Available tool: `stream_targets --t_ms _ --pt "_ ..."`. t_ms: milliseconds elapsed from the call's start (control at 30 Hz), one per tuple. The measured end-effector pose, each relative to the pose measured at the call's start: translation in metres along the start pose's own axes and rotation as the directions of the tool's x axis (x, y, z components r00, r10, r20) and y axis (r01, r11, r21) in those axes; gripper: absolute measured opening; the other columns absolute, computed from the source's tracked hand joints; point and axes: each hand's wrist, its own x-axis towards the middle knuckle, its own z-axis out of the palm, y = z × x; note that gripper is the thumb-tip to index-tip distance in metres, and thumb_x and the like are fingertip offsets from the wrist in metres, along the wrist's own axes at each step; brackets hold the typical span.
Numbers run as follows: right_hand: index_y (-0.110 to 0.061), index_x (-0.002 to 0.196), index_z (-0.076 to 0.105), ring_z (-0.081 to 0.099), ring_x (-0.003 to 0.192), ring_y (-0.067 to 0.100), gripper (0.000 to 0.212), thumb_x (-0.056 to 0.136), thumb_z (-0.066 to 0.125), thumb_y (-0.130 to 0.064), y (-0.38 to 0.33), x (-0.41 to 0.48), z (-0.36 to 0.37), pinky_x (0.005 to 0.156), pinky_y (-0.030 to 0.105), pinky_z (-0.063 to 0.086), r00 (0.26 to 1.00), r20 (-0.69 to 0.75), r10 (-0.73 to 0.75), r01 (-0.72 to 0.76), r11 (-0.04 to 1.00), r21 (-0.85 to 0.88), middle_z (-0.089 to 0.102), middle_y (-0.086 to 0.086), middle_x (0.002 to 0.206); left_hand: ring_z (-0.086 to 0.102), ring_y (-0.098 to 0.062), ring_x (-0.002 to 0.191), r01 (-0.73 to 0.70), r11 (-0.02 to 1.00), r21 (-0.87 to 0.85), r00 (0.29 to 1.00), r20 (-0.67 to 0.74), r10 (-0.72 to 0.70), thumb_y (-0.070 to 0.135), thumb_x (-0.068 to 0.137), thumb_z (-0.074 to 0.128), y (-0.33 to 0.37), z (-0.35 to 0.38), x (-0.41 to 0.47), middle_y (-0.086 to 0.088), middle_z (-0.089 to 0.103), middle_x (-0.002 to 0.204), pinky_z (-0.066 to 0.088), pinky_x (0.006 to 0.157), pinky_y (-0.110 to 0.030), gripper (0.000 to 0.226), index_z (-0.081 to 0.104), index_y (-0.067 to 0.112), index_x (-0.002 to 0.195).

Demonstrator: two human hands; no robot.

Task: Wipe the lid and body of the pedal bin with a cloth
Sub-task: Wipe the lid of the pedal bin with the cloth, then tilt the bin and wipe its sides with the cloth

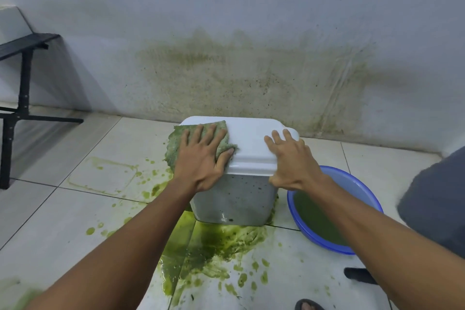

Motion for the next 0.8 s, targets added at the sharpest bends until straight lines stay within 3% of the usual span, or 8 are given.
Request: stream_targets --t_ms 133,267,300,367,433,567,700,800 --pt "-0.015 0.148 0.033 0.037 0.131 0.032 0.094 0.064 0.070 -0.032 0.007 -0.013 -0.003 0.094 0.044 0.047 0.998 -0.021 0.056 -0.056 0.998 -0.006 0.038 0.007 0.146 0.015 -0.026 0.157 -0.086 0.996 -0.038 0.996 0.007 0.087 0.070 0.094 0.002 0.005 -0.003 0.005 0.002 0.021 0.169 0.007 0.127 -0.049 0.080 0.024 0.032 0.162" --pt "-0.016 0.111 0.054 0.051 0.093 0.029 0.060 0.054 0.068 -0.028 0.014 -0.005 -0.012 0.060 0.029 0.040 0.995 -0.012 0.103 -0.102 0.992 0.074 0.051 0.000 0.099 0.039 -0.025 0.144 -0.118 0.992 -0.050 0.992 -0.053 0.116 0.066 0.096 0.011 0.005 -0.012 0.018 0.002 0.045 0.159 0.024 0.119 -0.047 0.076 0.044 0.028 0.153" --pt "-0.015 0.112 0.058 0.054 0.094 0.030 0.061 0.054 0.070 -0.027 0.016 0.000 -0.017 0.061 0.030 0.045 0.995 0.005 0.103 -0.103 0.988 0.114 0.055 0.000 0.100 0.044 -0.024 0.140 -0.119 0.992 -0.046 0.991 -0.064 0.116 0.066 0.096 0.012 0.006 -0.013 0.022 0.003 0.050 0.155 0.028 0.116 -0.046 0.075 0.048 0.028 0.150" --pt "-0.013 0.137 0.056 0.059 0.108 0.031 0.086 0.054 0.075 -0.028 0.021 0.011 -0.023 0.081 0.039 0.056 0.995 0.029 0.092 -0.096 0.974 0.203 0.062 0.007 0.120 0.048 -0.024 0.136 -0.107 0.993 -0.041 0.993 -0.061 0.104 0.065 0.096 0.014 0.007 -0.013 0.029 0.003 0.054 0.151 0.031 0.113 -0.045 0.074 0.053 0.027 0.146" --pt "-0.015 0.148 0.045 0.057 0.116 0.029 0.097 0.057 0.078 -0.025 0.025 0.020 -0.024 0.092 0.040 0.054 0.994 0.028 0.102 -0.106 0.959 0.261 0.059 0.009 0.132 0.051 -0.026 0.135 -0.092 0.995 -0.036 0.994 -0.060 0.090 0.064 0.097 0.016 0.006 -0.010 0.035 0.001 0.056 0.149 0.033 0.112 -0.046 0.073 0.055 0.025 0.145" --pt "-0.027 0.150 0.041 0.044 0.134 0.023 0.097 0.060 0.079 -0.029 0.037 0.031 -0.007 0.102 0.039 0.046 0.992 0.008 0.126 -0.120 0.918 0.379 0.044 -0.002 0.151 0.056 -0.027 0.127 -0.091 0.995 -0.043 0.985 -0.149 0.084 0.057 0.099 0.022 0.005 0.002 0.044 0.001 0.062 0.142 0.035 0.107 -0.045 0.065 0.059 0.023 0.140" --pt "-0.038 0.146 0.041 0.027 0.143 0.019 0.095 0.059 0.075 -0.051 0.049 0.044 0.013 0.113 0.045 0.032 0.993 0.019 0.120 -0.109 0.809 0.578 0.037 -0.009 0.154 0.053 -0.032 0.131 -0.183 0.982 -0.055 0.930 -0.333 0.154 0.043 0.104 0.032 0.004 0.025 0.038 -0.007 0.058 0.146 0.034 0.111 -0.050 0.055 0.057 0.014 0.144" --pt "-0.042 0.138 0.050 0.029 0.138 0.014 0.095 0.054 0.063 -0.085 0.050 0.058 0.019 0.113 0.049 0.029 0.985 -0.022 0.174 -0.115 0.739 0.664 0.045 -0.013 0.145 0.027 -0.035 0.153 -0.239 0.968 -0.071 0.888 -0.420 0.188 0.030 0.099 0.038 0.004 0.057 0.021 -0.014 0.034 0.164 0.019 0.124 -0.058 0.060 0.042 0.009 0.155"
